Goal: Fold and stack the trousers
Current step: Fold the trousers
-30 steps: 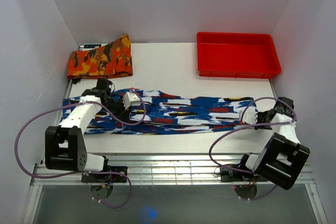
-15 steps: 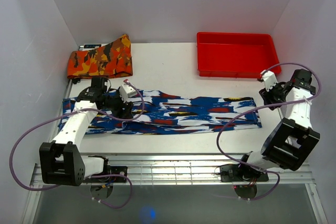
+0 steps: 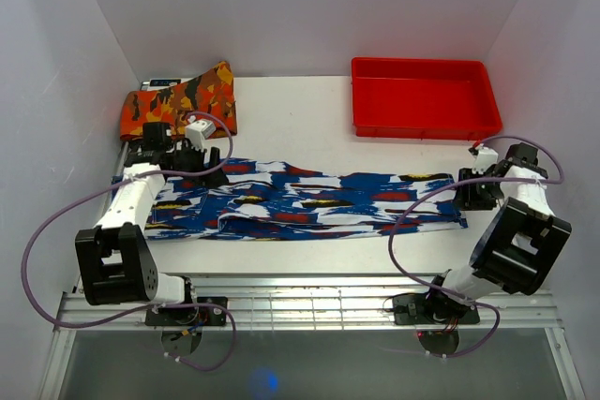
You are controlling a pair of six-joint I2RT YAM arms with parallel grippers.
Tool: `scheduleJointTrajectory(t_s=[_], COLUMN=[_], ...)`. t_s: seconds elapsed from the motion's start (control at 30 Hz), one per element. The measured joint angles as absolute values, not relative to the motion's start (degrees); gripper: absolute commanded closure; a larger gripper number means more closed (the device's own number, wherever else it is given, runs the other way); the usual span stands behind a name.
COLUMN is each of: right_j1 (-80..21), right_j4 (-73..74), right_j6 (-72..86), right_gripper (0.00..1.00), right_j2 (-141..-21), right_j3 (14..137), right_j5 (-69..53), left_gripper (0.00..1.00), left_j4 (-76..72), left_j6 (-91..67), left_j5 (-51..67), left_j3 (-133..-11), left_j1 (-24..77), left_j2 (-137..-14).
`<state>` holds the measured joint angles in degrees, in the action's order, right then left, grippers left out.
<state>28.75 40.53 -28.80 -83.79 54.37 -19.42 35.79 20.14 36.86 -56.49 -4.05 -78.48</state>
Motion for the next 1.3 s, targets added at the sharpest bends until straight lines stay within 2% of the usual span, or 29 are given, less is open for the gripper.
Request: scheduleJointTrajectory(t_s=[0.37,0.67,1.03,1.13,1.23,1.27,1.3], right_j1=[28.75,28.75,28.82,28.82,28.82,28.88,28.93], right_j4=[35.57,35.79,35.33,34.83,34.79,34.65,34.63], right_j6=[-22.92,-21.15,-20.95,-20.91,-20.53,-20.38,-20.47], right_gripper=[0.60,0.53,0.55,0.58,0.66,0.77,0.84], right_j2=[-89.01,-88.09,-87.77,-90.32,-93.10,-93.45,-93.76], right_j3=[50.63,50.81,52.18,52.21,53.01,53.30,53.49], right_j5=[-19.14,-18.85,-17.28,-17.23,-17.39,-17.52,-17.37], left_gripper=[0.19,0.19,0.19,0.18,0.18,0.18,0.18], left_j4=[33.74,31.57,31.03,30.70,30.22,30.06,29.93], left_j6=[12.80,11.27,10.61,10.17,9.23,8.80,8.40], left_j5=[34.59,33.32,32.80,32.34,31.57,31.22,31.03], left_j3=[-56.55,-56.18,-55.48,-55.44,-55.44,-55.42,-55.40], left_j1=[-7.77,-8.97,-9.34,-9.67,-10.17,-10.50,-10.83], left_j2=[-83.26,-84.14,-84.23,-84.64,-85.95,-86.52,-86.96])
